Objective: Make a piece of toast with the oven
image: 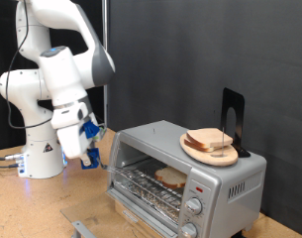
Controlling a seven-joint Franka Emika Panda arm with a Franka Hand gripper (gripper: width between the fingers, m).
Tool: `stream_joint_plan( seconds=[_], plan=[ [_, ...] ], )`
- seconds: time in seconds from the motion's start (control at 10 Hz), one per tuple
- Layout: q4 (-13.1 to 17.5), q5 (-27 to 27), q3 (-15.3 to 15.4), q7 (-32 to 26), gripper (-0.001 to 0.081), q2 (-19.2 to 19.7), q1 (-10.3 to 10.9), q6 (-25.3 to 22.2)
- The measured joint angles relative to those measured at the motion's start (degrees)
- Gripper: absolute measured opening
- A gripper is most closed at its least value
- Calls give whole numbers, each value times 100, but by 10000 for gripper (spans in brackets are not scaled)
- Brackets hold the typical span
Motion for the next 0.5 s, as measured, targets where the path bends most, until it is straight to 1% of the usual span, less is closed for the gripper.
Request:
stream_joint_plan(
  seconds=[0.1,0.2,0.3,0.4,0.5],
  plan=[
    [-20,68,-144,-75,464,-154,0,-195],
    [-21,56,-122,-74,464,-138,1,-179],
    [-17,209,-135,-135,464,-141,32,-162],
    [0,515,-218,-339,464,-203,88,-184],
    [15,849,-363,-608,464,-359,149,-302]
  ],
)
